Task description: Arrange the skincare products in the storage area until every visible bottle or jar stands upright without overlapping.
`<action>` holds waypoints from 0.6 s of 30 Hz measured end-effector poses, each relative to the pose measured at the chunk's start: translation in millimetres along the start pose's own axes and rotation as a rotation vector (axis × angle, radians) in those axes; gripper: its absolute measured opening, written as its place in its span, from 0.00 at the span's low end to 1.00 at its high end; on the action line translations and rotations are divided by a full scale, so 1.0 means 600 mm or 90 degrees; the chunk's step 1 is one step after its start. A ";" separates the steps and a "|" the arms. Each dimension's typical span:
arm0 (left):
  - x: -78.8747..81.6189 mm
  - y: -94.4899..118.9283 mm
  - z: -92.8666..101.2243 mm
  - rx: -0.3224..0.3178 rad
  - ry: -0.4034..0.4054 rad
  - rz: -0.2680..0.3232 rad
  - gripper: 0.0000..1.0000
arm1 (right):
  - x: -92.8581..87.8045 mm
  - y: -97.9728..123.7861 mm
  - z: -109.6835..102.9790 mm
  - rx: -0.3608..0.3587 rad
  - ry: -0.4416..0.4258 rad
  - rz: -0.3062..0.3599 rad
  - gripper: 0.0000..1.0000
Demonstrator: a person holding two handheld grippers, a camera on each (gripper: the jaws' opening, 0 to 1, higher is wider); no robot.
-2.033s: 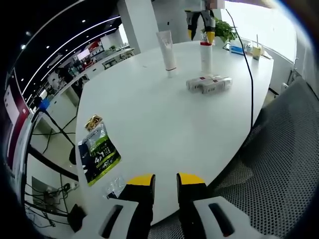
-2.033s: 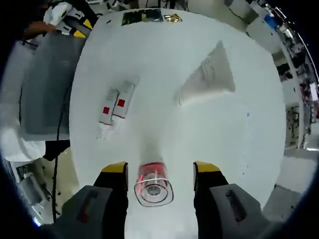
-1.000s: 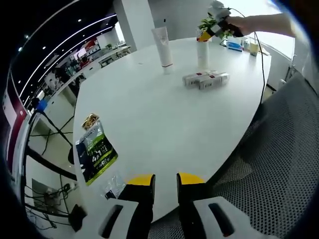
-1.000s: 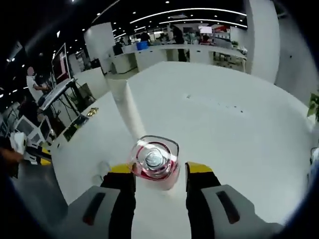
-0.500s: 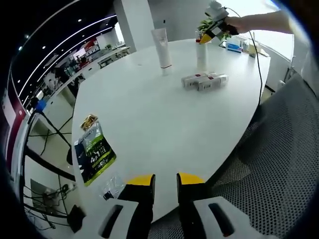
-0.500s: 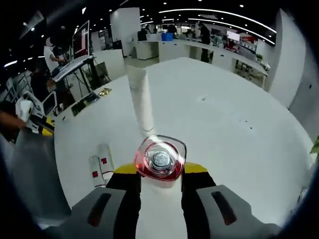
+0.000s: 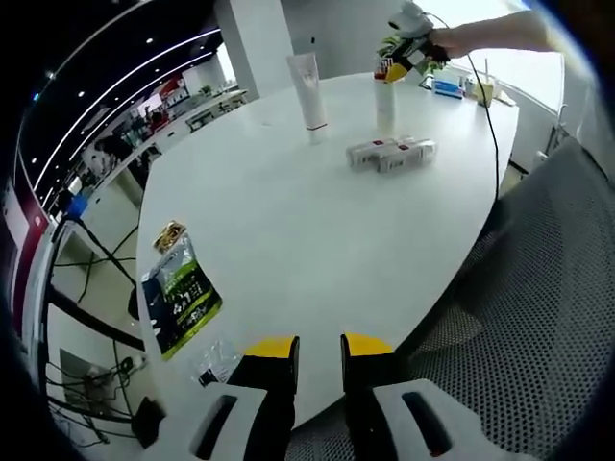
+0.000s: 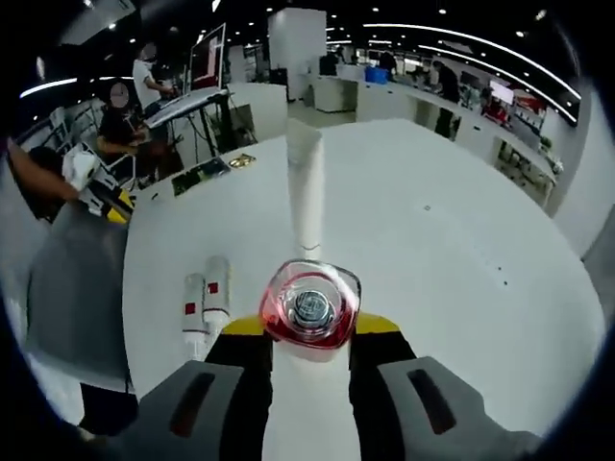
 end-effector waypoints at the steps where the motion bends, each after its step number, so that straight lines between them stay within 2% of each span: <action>1: -0.001 0.000 0.000 0.000 -0.001 -0.001 0.18 | 0.001 0.000 0.001 0.016 0.024 -0.009 0.27; 11: -0.002 -0.001 0.001 -0.002 -0.002 -0.004 0.18 | 0.009 -0.007 0.007 0.092 0.096 -0.039 0.27; 14: -0.003 -0.003 0.000 -0.002 -0.002 -0.008 0.18 | 0.008 -0.008 0.010 0.088 0.102 -0.049 0.28; 16: -0.003 -0.003 0.000 -0.001 -0.001 -0.006 0.18 | 0.008 -0.009 0.009 0.072 0.058 -0.031 0.29; 17: -0.002 -0.003 0.000 -0.001 0.000 -0.005 0.18 | 0.003 -0.010 0.013 0.046 0.007 -0.024 0.31; 18: -0.003 -0.003 -0.001 -0.001 0.000 -0.006 0.18 | -0.001 -0.013 0.013 0.036 -0.016 -0.018 0.36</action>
Point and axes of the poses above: the point that each gripper's makers call its tool centre point, and the gripper's own axes: y roughly backward along the fingers, z roughly to its right, x roughly out of its top, the point moved 5 cm from there along y, roughly backward along the fingers, and after that the axes turned 5 degrees about x, right-handed, at the moved point
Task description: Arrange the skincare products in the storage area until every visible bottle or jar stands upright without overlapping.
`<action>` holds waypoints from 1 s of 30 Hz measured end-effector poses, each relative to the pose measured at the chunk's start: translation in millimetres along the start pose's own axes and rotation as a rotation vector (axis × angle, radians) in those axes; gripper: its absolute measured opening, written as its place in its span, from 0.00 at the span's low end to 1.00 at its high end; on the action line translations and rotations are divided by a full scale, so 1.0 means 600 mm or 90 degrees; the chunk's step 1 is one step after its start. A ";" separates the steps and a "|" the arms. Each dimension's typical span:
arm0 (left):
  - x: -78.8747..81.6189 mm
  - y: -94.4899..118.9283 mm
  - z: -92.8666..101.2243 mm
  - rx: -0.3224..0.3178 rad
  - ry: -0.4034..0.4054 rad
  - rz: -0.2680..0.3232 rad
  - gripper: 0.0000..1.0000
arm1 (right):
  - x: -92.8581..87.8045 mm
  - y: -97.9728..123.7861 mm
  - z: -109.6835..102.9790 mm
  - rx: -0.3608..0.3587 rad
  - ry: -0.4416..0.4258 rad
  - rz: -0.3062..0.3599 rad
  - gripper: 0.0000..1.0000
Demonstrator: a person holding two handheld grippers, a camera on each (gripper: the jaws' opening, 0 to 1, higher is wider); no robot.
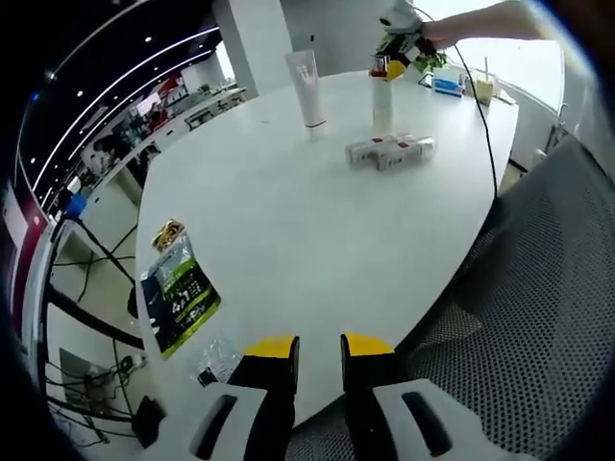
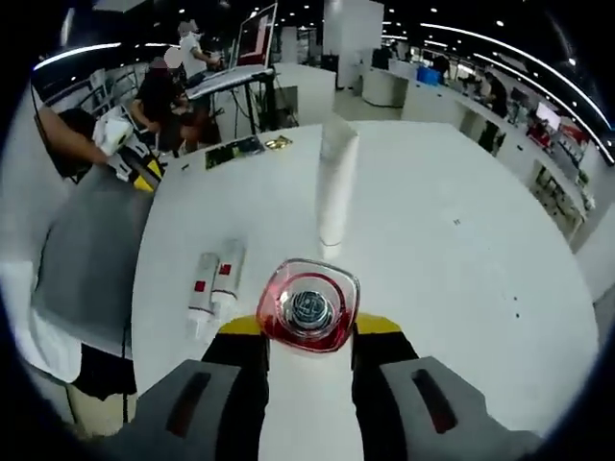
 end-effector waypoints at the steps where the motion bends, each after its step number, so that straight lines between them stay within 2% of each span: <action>1: 0.000 0.000 0.000 0.000 0.000 0.000 0.18 | -0.005 -0.004 -0.004 -0.004 -0.028 0.013 0.40; 3: 0.001 0.000 0.001 -0.002 0.001 0.002 0.18 | -0.012 -0.013 -0.012 -0.014 -0.071 0.057 0.43; 6: 0.002 0.000 0.001 -0.003 0.005 0.004 0.18 | -0.026 -0.021 -0.016 -0.043 -0.108 0.065 0.42; 8: 0.001 0.000 0.002 -0.004 0.004 0.000 0.18 | -0.031 -0.029 -0.016 -0.084 -0.161 0.112 0.42; 11: 0.000 0.001 0.003 -0.006 0.003 -0.003 0.18 | -0.030 -0.030 -0.012 -0.120 -0.186 0.157 0.38; 14: 0.000 0.000 0.003 -0.006 0.000 -0.004 0.18 | -0.030 -0.027 -0.006 -0.143 -0.190 0.169 0.34; 16: -0.001 0.000 0.003 -0.007 0.001 -0.006 0.18 | -0.030 -0.031 -0.005 -0.135 -0.192 0.176 0.33; 17: -0.001 0.000 0.003 -0.007 0.000 -0.006 0.18 | -0.028 -0.032 -0.008 -0.128 -0.188 0.181 0.29; 18: -0.001 0.000 0.004 -0.008 0.000 -0.007 0.18 | -0.029 -0.034 -0.007 -0.137 -0.181 0.180 0.29; 21: -0.001 -0.001 0.004 -0.008 -0.001 -0.007 0.18 | -0.029 -0.035 -0.008 -0.127 -0.174 0.188 0.29; 23: -0.001 -0.001 0.004 -0.009 -0.001 -0.008 0.18 | -0.028 -0.036 -0.010 -0.128 -0.144 0.185 0.28; 30: -0.001 0.000 0.004 -0.010 -0.002 -0.006 0.18 | -0.019 -0.036 -0.003 -0.112 -0.124 0.162 0.26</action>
Point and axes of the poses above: the point that each gripper's makers call its tool centre point, and the gripper's own axes: y roughly backward along the fingers, z roughly to its right, x roughly out of its top, the point moved 5 cm from there along y, roughly backward along the fingers, and after that the axes turned 5 degrees about x, right-handed, at the moved point
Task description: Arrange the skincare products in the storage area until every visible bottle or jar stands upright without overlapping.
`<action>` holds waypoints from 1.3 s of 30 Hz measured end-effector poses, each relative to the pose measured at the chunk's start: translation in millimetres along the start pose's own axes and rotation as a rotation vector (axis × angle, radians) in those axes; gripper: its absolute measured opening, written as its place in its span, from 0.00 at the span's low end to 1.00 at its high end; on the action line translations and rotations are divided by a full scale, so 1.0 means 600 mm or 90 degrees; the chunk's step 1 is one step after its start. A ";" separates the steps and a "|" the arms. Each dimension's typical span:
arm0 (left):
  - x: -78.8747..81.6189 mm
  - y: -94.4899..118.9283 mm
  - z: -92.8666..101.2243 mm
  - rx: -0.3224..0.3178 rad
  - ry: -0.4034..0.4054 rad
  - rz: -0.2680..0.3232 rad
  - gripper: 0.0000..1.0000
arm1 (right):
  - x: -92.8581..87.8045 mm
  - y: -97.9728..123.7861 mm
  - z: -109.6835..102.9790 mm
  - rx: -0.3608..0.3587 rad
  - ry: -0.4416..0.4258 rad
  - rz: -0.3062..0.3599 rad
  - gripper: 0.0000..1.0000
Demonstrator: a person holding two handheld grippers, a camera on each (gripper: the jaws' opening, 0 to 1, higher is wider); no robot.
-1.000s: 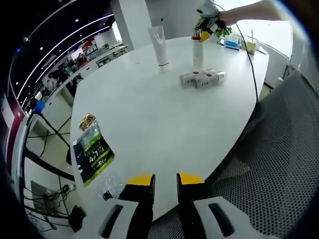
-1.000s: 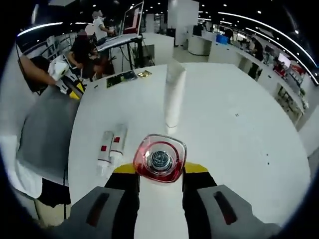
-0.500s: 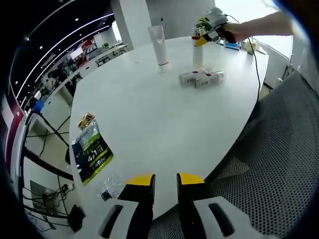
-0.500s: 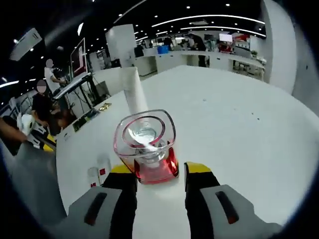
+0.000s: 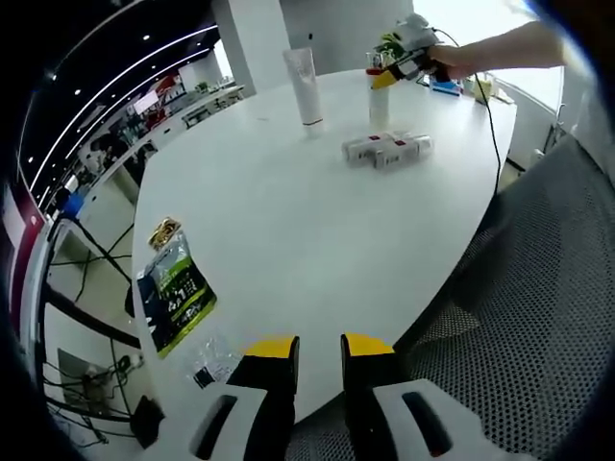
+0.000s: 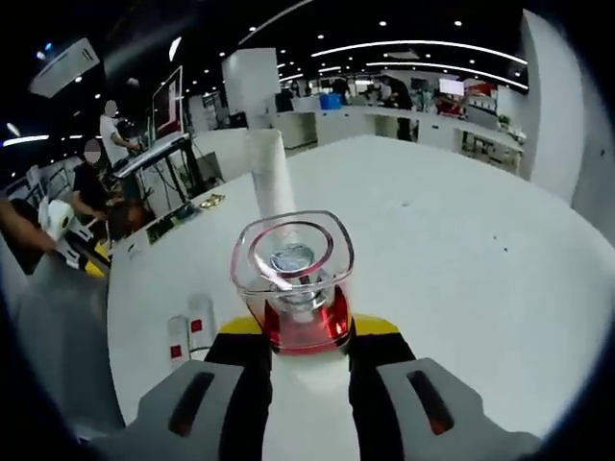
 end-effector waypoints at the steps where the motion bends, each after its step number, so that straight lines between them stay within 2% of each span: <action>1: 0.001 0.000 0.000 0.001 0.001 0.002 0.18 | 0.002 0.000 0.002 0.004 -0.002 -0.002 0.26; 6: 0.002 0.002 -0.002 0.003 0.004 0.006 0.18 | 0.029 -0.003 0.011 0.012 0.005 0.013 0.26; 12: 0.004 0.003 -0.002 0.004 0.010 0.009 0.18 | 0.062 -0.021 0.010 0.052 0.040 0.012 0.26; 17: 0.002 0.002 -0.003 0.006 0.013 0.005 0.18 | 0.075 -0.037 0.009 0.089 0.059 0.007 0.27; 21: 0.001 0.002 -0.004 0.006 0.016 0.001 0.18 | 0.082 -0.051 0.006 0.119 0.083 -0.008 0.27; 30: -0.001 0.001 -0.003 0.003 0.018 -0.007 0.18 | 0.090 -0.071 0.009 0.146 0.113 -0.024 0.27; 39: -0.003 -0.001 -0.003 0.001 0.019 -0.013 0.18 | 0.095 -0.080 0.012 0.172 0.131 -0.021 0.27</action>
Point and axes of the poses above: the point that each gripper's makers call its tool centre point, and the gripper's own axes: y roughly backward along the fingers, z roughly to its right, x roughly out of its top, the point moved 5 cm from there along y, roughly backward along the fingers, and after that the axes turned 5 degrees about x, right-handed, at the moved point
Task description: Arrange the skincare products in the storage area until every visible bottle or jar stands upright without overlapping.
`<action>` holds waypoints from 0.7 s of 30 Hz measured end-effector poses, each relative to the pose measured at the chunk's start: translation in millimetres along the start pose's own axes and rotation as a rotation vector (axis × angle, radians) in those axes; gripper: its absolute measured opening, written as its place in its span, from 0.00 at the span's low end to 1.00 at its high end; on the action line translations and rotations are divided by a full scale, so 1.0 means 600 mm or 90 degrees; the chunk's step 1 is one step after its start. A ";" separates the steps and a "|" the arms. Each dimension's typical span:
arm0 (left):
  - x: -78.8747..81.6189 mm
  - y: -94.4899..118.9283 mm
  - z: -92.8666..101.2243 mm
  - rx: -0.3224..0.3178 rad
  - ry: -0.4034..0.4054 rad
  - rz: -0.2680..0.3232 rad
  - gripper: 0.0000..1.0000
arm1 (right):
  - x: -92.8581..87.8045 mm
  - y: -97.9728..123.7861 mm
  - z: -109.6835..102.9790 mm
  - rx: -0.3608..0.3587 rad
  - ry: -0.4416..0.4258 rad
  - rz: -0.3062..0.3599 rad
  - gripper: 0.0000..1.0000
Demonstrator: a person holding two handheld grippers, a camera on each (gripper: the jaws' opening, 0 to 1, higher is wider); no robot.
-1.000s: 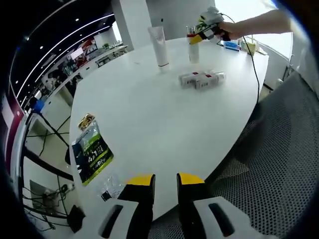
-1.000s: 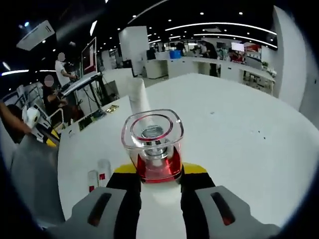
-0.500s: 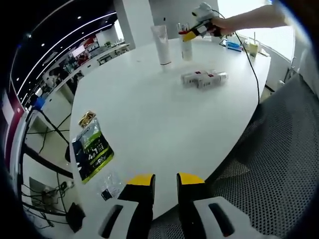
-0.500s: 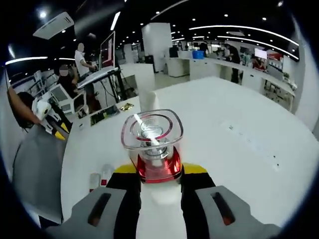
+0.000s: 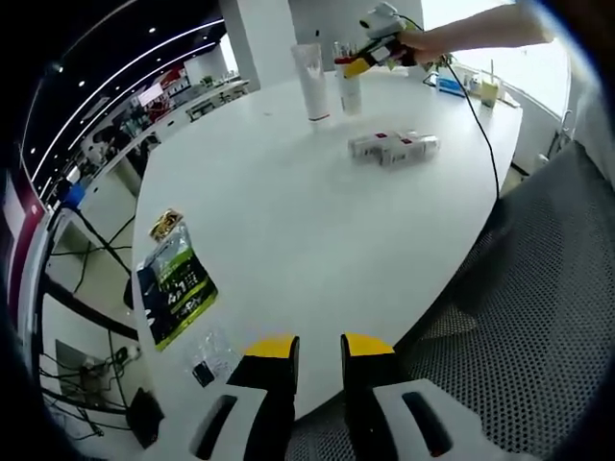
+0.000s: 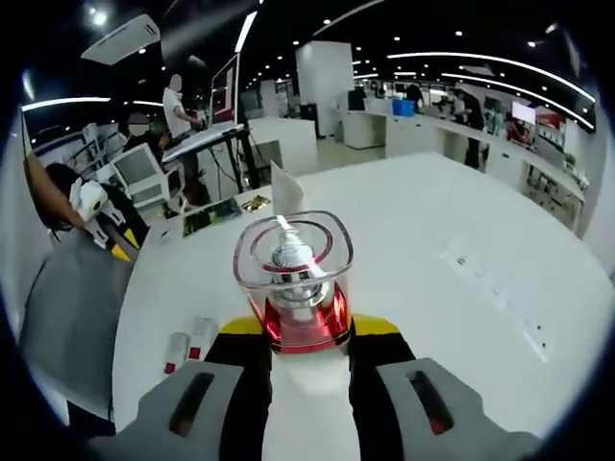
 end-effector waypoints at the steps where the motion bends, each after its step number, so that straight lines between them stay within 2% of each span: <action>1: 0.000 0.000 0.000 0.000 0.000 0.000 0.18 | -0.001 -0.001 0.001 0.002 0.002 -0.002 0.27; 10: -0.002 -0.002 -0.001 0.000 0.001 -0.002 0.18 | -0.006 -0.012 0.008 0.034 0.023 -0.015 0.27; 21: -0.004 -0.003 0.000 -0.004 0.001 -0.008 0.18 | 0.000 -0.025 0.018 0.061 0.041 0.007 0.27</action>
Point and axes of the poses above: the point that each gripper's makers call its tool centre point, and the gripper's own axes: y roughly backward along the fingers, z roughly to its right, x roughly out of its top, the point moved 5 cm from there along y, roughly backward along the fingers, and after that the axes turned 5 degrees about x, right-handed, at the moved point
